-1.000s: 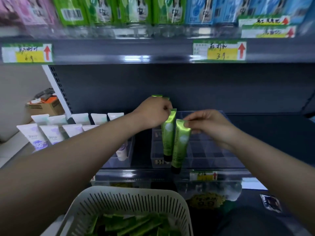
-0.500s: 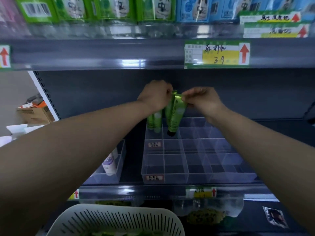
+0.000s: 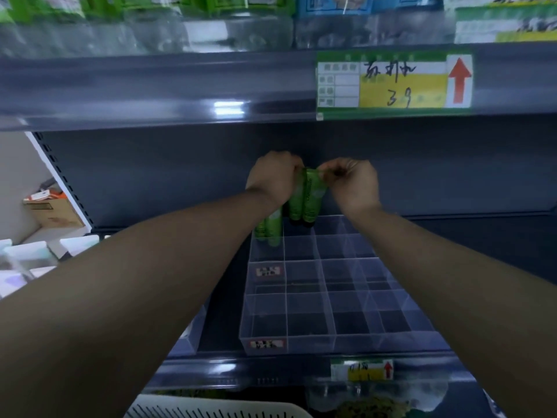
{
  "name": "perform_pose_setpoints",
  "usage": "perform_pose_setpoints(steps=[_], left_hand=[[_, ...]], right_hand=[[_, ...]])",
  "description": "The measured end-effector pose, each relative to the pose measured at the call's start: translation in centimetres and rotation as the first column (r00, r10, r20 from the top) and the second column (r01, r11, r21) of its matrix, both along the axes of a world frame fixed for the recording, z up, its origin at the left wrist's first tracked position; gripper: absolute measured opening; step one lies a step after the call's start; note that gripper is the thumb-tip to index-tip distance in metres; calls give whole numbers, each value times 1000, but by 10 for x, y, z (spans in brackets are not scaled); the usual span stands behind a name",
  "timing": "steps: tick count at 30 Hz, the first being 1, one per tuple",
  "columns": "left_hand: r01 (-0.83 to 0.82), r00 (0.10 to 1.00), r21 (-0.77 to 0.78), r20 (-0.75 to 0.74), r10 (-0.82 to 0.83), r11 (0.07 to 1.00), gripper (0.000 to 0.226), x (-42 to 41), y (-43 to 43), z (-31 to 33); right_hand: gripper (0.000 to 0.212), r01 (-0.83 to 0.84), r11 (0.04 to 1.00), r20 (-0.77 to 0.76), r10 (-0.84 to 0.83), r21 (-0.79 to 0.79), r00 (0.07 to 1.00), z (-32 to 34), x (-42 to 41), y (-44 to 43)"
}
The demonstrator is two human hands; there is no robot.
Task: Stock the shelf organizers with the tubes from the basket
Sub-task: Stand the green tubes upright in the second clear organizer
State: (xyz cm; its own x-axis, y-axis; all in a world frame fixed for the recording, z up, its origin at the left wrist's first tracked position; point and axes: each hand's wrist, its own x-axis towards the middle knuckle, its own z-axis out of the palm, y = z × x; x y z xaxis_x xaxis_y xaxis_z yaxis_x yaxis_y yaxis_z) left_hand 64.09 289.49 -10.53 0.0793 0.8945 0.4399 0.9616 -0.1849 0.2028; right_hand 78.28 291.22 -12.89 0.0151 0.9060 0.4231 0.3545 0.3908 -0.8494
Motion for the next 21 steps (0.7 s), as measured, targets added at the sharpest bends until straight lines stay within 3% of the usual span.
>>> perform_pose_setpoints(steps=[9, 13, 21], left_hand=[[29, 1000, 40, -4, -29, 999, 29, -9, 16, -3], [47, 999, -32, 19, -47, 998, 29, -10, 13, -13], [28, 1000, -140, 17, -25, 990, 31, -7, 10, -32]], right_hand=[[26, -73, 997, 23, 73, 16, 997, -5, -1, 15], [17, -99, 995, 80, 99, -1, 992, -18, -5, 14], [20, -110, 992, 143, 118, -65, 983, -40, -11, 17]])
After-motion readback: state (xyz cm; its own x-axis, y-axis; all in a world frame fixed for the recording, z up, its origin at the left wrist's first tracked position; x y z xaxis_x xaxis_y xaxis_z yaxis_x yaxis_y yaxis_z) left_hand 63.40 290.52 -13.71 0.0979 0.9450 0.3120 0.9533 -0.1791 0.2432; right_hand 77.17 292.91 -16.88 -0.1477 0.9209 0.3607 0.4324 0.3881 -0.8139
